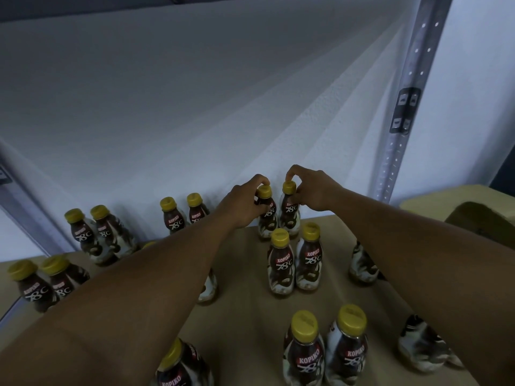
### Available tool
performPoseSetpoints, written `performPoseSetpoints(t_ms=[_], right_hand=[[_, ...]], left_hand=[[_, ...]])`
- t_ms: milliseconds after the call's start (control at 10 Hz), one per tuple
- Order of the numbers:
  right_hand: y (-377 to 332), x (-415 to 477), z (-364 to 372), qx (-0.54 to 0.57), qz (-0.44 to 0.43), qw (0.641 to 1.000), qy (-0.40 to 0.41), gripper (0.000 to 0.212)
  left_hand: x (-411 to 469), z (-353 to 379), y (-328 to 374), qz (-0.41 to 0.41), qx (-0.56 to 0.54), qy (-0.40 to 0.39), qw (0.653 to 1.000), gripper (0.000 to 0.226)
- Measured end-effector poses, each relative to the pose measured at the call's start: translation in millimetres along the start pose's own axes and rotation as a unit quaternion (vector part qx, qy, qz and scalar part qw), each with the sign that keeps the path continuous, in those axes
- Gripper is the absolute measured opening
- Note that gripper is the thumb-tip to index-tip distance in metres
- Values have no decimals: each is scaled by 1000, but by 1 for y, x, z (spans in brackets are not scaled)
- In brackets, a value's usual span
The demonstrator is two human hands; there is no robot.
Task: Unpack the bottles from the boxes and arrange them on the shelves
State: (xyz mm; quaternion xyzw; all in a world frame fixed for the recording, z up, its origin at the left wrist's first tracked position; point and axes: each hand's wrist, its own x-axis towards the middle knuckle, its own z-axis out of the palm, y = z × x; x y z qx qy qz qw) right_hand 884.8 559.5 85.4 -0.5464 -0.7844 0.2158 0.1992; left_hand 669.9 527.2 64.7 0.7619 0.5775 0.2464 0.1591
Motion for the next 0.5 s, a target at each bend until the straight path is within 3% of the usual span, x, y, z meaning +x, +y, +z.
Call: performPoseSetpoints(t_ms=[200,500], right_hand=[[-6,-10,-11,-6,-3,1000,-2,56],[-43,-49,-45,-57,6,997,43,46]], left_hand=[[-6,-12,9,-1,-2,4,1000,57],[-40,-56,41,-4,38,30,999,51]])
